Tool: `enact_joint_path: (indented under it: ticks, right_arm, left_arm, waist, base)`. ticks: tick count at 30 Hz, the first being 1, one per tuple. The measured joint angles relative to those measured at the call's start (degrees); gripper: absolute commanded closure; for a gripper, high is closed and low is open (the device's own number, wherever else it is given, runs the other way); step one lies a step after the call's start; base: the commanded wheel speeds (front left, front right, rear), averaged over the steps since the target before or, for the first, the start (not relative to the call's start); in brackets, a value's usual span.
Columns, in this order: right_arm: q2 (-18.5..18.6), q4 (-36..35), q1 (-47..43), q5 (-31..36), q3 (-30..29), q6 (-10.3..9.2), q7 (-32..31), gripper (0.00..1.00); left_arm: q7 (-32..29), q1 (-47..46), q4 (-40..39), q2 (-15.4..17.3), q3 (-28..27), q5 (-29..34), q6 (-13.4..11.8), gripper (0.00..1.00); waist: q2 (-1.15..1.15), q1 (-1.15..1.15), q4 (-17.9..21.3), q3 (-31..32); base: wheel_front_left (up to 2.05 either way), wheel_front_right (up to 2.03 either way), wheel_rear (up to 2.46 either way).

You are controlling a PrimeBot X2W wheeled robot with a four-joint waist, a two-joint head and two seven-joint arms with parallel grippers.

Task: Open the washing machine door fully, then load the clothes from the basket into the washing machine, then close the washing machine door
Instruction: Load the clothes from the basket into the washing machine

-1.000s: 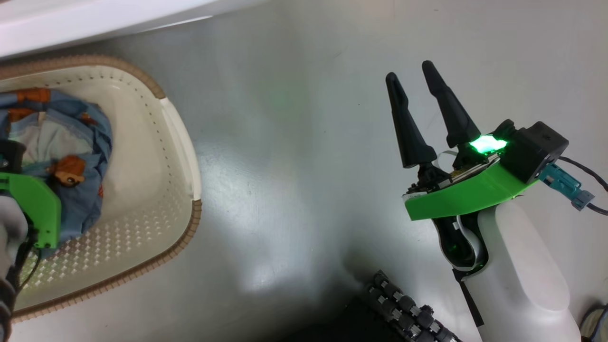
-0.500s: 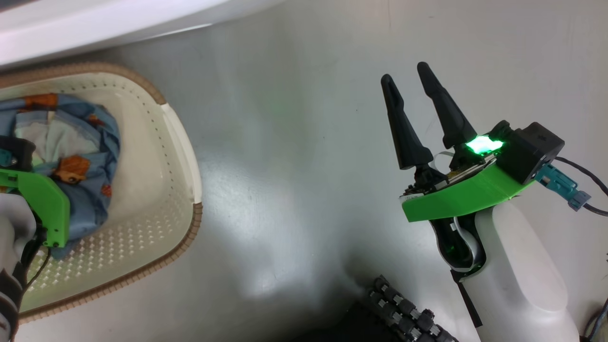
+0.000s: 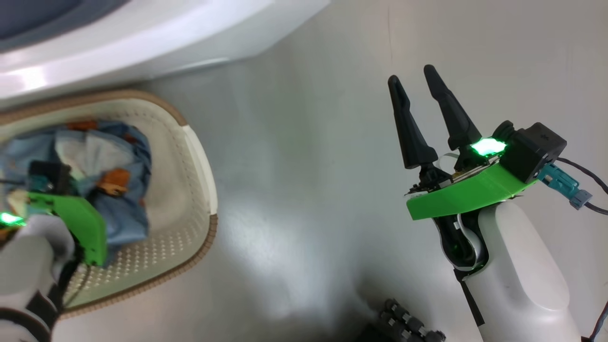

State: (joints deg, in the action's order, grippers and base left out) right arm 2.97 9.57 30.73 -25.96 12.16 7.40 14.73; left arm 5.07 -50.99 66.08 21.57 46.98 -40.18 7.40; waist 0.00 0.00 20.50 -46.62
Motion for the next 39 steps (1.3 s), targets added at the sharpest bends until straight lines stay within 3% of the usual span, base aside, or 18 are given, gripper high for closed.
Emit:
enact_joint_path:
  ticks: [11, 20, 28, 39]
  right_arm:
    - [0.01, 2.65, -2.22, 1.31, -1.89, 0.00, 0.00, 0.00]
    - [0.03, 4.34, -4.84, 3.15, -2.91, 0.00, 0.00, 0.00]
    - [0.07, 6.10, -7.72, 4.24, -3.58, 0.00, 0.00, 0.00]
    - [1.72, 7.35, -12.25, 4.19, -3.64, 0.00, 0.00, 0.00]
  left_arm:
    - [6.89, 6.68, -6.71, -0.58, 1.09, -7.86, 0.00, 1.00]
    - [9.07, 11.88, -12.37, -0.58, 0.08, -10.84, 0.00, 1.00]
    - [9.14, 17.88, -22.30, -0.53, -7.25, -7.91, -1.24, 1.00]
    - [9.14, 29.87, -39.08, -0.75, -17.98, -1.94, -5.72, 1.00]
  waist:
    - [0.00, 0.00, -2.49, 9.06]
    - [0.00, 0.00, -5.31, 16.72]
    - [0.00, 0.00, -7.75, 23.34]
    - [0.00, 0.00, -10.47, 31.61]
  base:
    - [0.00, 0.00, 0.00]
    - [0.00, 0.00, 0.00]
    - [0.00, 0.00, 0.00]
    - [0.00, 0.00, 0.00]
